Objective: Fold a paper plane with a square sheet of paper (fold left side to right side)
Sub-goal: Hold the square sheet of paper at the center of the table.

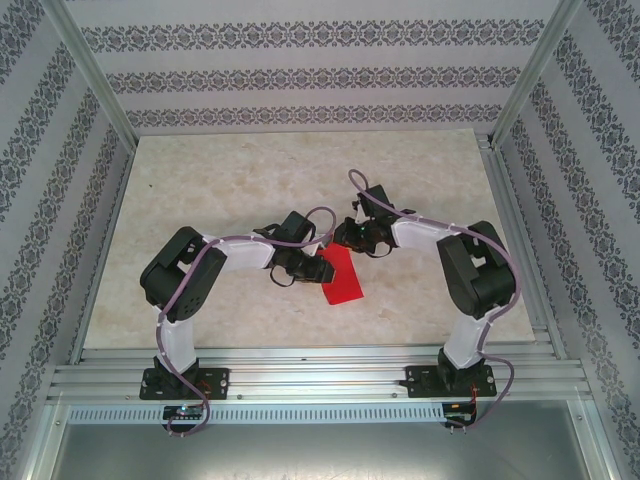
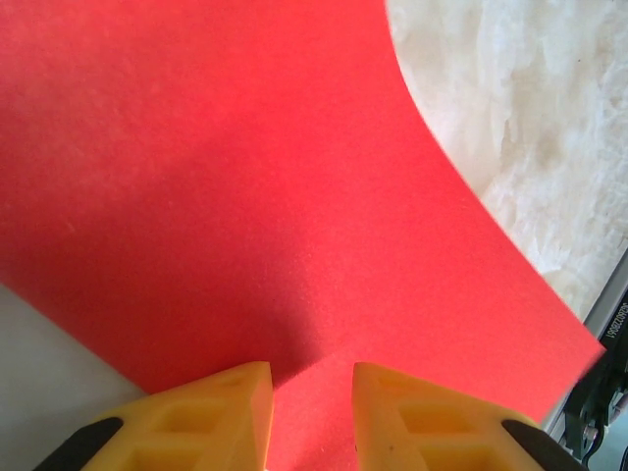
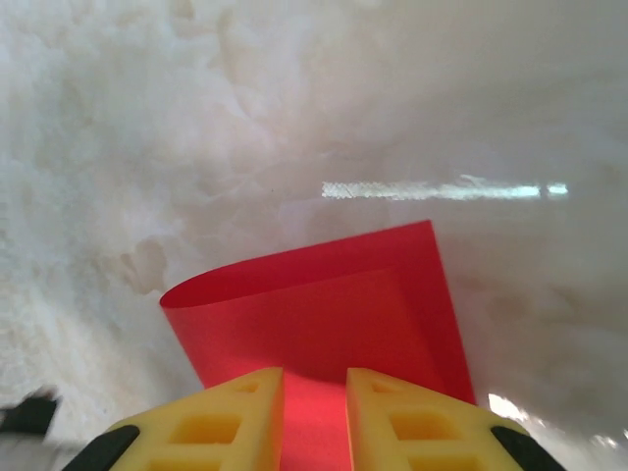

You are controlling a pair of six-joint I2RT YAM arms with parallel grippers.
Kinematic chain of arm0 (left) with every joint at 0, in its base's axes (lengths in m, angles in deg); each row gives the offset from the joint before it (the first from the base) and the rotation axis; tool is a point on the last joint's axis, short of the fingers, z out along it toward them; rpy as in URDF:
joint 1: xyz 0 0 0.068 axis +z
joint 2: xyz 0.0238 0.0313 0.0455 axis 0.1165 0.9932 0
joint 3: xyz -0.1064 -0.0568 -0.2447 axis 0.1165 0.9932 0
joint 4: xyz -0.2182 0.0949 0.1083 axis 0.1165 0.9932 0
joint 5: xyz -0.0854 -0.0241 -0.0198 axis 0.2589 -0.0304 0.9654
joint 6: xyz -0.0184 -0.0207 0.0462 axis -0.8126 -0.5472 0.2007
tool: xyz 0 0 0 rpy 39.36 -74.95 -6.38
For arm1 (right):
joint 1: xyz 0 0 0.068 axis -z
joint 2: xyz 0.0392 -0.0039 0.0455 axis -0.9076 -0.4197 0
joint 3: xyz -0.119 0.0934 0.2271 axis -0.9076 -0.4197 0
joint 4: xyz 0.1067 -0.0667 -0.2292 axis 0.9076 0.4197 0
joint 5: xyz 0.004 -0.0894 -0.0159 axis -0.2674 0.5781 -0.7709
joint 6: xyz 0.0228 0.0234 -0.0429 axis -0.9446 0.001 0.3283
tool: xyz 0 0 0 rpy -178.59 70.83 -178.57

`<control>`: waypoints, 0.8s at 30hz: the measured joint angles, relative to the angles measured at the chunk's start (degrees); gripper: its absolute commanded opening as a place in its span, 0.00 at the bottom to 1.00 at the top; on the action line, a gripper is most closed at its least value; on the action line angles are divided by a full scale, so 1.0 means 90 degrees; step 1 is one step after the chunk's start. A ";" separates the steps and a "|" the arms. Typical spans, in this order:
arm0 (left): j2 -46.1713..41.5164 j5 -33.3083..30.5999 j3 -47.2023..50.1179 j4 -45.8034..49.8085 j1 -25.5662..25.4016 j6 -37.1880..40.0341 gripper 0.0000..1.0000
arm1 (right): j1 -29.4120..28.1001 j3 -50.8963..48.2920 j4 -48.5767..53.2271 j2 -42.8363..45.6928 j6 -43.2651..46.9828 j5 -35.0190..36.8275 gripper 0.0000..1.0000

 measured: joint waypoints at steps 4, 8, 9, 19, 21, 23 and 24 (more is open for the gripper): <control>0.0000 -0.0015 0.0000 0.0000 0.0000 0.0000 0.30 | 0.0034 -0.0291 0.0287 0.0833 0.0117 0.0034 0.17; 0.0000 -0.0019 -0.0002 0.0002 -0.0002 0.0000 0.30 | -0.0129 -0.0809 0.0483 0.1433 0.0107 0.0022 0.16; 0.0000 -0.0022 -0.0002 0.0005 -0.0002 -0.0002 0.30 | -0.0202 -0.0993 0.0537 0.1549 0.0078 0.0022 0.16; 0.0012 -0.0092 -0.0049 0.0078 -0.0015 -0.0027 0.30 | -0.0607 -0.1576 0.0733 0.1501 -0.0102 0.0044 0.15; 0.0012 -0.0114 -0.0058 0.0097 -0.0027 -0.0044 0.30 | -0.0634 -0.1579 0.0738 0.1358 -0.0097 0.0080 0.15; 0.0012 -0.0138 -0.0070 0.0114 -0.0036 -0.0051 0.30 | -0.0636 -0.1579 0.0789 0.1236 -0.0068 0.0194 0.15; 0.0012 -0.0146 -0.0078 0.0126 -0.0039 -0.0056 0.30 | -0.0646 -0.1579 0.0826 0.1183 -0.0049 0.0245 0.15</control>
